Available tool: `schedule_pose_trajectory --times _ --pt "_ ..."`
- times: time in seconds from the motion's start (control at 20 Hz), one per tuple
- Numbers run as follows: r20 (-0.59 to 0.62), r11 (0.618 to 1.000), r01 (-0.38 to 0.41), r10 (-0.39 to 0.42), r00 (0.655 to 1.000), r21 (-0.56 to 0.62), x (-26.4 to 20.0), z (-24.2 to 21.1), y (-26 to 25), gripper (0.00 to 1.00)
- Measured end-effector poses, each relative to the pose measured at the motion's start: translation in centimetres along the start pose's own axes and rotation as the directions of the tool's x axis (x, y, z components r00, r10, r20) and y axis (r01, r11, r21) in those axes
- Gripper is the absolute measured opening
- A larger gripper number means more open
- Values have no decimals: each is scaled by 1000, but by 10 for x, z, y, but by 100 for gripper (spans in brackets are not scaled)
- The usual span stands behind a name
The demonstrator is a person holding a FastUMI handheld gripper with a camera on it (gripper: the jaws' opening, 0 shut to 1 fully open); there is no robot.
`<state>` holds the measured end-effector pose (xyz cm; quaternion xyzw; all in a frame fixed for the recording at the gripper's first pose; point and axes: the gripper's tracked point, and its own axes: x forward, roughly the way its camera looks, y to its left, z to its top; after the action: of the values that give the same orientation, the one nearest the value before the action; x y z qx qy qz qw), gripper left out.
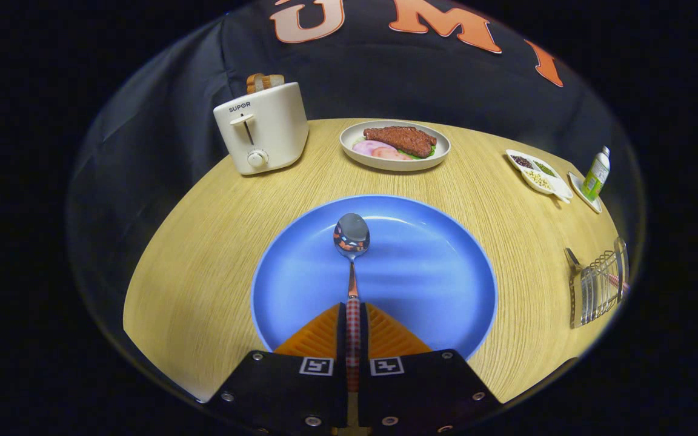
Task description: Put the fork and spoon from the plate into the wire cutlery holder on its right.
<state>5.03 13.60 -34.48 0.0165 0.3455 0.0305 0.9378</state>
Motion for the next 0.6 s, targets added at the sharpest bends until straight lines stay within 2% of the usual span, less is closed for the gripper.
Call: schedule_pose_trajectory --times 0.25,0.6 --pt "41 1000 -18 17 999 14 -19 22 -15 5" --pt "161 1000 2 -5 987 21 -71 71 -54 5"
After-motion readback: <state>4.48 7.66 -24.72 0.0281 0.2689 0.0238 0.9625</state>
